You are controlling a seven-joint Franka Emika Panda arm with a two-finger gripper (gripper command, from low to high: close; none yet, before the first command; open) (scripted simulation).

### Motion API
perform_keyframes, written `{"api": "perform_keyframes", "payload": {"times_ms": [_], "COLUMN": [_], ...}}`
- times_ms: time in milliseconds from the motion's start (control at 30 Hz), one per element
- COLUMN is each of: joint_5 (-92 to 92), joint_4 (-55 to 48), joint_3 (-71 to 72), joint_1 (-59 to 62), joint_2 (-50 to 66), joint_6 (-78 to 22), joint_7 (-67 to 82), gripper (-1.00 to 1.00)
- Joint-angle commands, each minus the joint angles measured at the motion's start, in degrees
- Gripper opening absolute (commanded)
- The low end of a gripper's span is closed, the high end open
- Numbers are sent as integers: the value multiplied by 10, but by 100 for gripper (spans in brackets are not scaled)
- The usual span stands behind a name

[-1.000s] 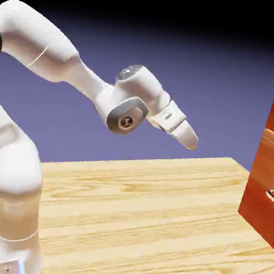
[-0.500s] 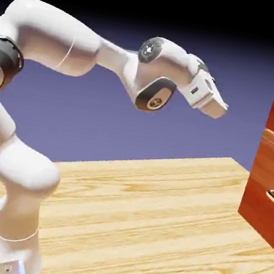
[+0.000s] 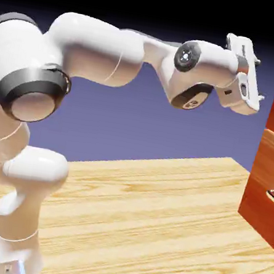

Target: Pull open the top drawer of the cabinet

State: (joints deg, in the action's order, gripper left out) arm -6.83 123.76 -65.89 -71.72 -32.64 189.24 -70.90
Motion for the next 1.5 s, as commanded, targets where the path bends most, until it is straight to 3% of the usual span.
{"api": "perform_keyframes", "payload": {"times_ms": [0,1033,1367,1400,1467], "joint_5": [-2,-63,-93,-93,-89], "joint_4": [-11,-345,-515,-515,-495], "joint_3": [-19,-610,-737,-737,-723], "joint_1": [-21,-657,-801,-801,-786], "joint_2": [0,0,-68,-68,-59], "joint_6": [4,141,78,78,86], "joint_7": [-8,-263,-242,-242,-245], "gripper": [0,0,0,-100,-100]}}
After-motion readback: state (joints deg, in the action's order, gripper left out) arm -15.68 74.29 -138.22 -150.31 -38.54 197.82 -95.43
